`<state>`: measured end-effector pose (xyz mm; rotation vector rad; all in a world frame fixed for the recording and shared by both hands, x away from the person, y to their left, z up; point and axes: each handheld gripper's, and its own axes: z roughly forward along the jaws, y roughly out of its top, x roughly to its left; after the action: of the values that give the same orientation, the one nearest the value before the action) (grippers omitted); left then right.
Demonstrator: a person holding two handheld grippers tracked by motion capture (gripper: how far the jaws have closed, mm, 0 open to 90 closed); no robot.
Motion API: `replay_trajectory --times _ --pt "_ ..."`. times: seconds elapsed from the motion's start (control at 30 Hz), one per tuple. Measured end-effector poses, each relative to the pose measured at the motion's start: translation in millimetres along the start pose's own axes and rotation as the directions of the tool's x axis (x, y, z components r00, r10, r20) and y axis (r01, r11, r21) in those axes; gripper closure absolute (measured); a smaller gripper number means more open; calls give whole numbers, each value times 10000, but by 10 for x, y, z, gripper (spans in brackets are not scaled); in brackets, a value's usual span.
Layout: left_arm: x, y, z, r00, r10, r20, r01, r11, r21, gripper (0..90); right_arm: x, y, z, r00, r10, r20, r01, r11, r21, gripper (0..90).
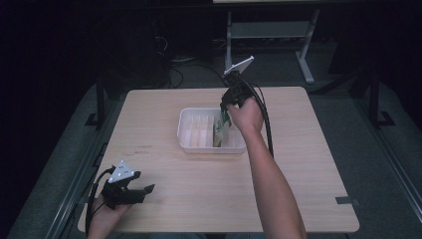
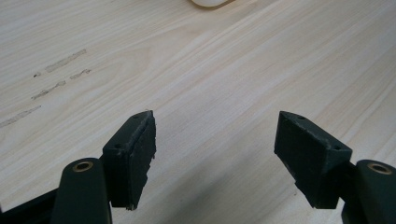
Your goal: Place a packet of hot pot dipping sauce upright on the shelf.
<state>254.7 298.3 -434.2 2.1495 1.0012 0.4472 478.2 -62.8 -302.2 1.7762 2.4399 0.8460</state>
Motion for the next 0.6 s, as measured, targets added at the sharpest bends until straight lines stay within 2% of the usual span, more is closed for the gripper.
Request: replay_trajectory --times 0.6 --pt "3 -1 4 10000 0 -1 0 10000 25 288 -76 -81 -105 9992 -164 -375 159 9998 -147 754"
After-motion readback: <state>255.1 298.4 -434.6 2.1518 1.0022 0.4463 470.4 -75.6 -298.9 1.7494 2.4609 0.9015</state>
